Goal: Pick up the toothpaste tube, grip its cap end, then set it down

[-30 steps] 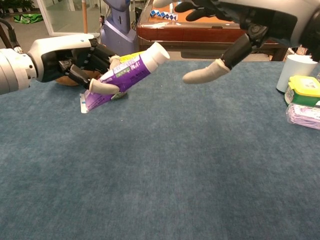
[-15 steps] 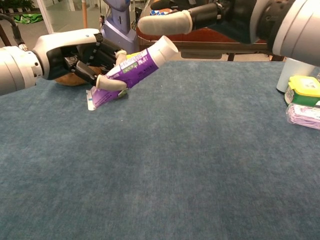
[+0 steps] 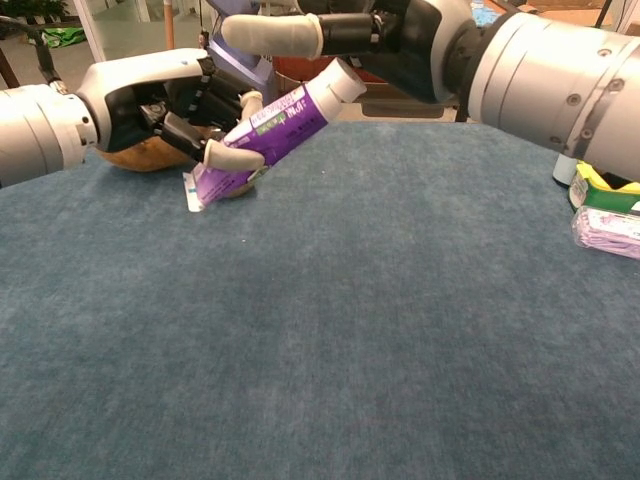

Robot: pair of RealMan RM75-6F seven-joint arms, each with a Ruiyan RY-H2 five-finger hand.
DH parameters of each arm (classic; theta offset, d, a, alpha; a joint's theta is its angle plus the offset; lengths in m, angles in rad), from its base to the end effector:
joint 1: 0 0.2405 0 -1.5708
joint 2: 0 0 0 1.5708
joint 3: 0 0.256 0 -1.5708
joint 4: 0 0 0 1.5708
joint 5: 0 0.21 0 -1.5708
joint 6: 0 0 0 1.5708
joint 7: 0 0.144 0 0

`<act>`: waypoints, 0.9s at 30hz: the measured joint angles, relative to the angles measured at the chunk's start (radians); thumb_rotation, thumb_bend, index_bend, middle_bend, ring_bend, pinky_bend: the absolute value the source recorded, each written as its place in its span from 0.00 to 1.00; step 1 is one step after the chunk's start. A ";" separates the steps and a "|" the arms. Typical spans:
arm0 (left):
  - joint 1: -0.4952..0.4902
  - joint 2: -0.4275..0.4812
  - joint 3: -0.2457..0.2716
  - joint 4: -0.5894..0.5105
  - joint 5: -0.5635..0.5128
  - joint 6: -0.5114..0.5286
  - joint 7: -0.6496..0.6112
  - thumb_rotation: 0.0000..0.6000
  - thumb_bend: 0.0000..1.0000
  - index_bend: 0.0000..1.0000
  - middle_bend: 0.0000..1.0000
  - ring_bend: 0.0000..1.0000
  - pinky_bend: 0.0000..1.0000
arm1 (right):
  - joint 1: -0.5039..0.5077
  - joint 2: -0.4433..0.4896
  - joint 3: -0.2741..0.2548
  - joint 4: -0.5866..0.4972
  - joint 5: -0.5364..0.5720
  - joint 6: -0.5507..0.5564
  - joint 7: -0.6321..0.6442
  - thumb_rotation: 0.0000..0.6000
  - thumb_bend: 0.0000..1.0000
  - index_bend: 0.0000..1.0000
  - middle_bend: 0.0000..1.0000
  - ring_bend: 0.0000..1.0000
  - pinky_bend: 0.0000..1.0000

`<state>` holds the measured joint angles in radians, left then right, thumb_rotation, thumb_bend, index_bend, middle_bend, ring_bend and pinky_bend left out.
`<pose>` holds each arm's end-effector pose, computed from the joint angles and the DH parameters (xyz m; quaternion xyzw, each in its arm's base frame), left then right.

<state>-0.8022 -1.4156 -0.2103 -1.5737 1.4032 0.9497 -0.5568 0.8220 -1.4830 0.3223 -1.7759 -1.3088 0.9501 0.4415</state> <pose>-0.0917 0.3455 0.0228 -0.6313 -0.5383 -0.5375 0.1511 -0.0209 -0.3168 0.0184 0.5923 -0.5574 0.5778 0.0680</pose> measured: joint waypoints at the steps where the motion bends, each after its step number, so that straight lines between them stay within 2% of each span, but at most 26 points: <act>1: -0.001 0.000 -0.002 0.000 -0.001 0.000 0.000 1.00 0.43 0.63 0.70 0.42 0.25 | 0.002 -0.006 0.002 0.004 0.002 -0.001 0.004 0.77 0.03 0.00 0.00 0.00 0.00; 11: -0.001 0.001 -0.005 0.004 -0.006 0.003 0.007 1.00 0.43 0.63 0.70 0.42 0.25 | 0.017 -0.038 0.012 0.033 0.012 -0.022 0.069 0.77 0.03 0.00 0.00 0.00 0.00; 27: -0.011 -0.006 -0.018 0.020 -0.013 -0.007 -0.022 1.00 0.43 0.64 0.70 0.42 0.25 | 0.013 -0.085 0.013 0.054 -0.031 0.014 0.151 0.77 0.03 0.00 0.00 0.00 0.00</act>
<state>-0.8134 -1.4216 -0.2279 -1.5540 1.3906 0.9430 -0.5793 0.8348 -1.5683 0.3352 -1.7223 -1.3401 0.9637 0.5923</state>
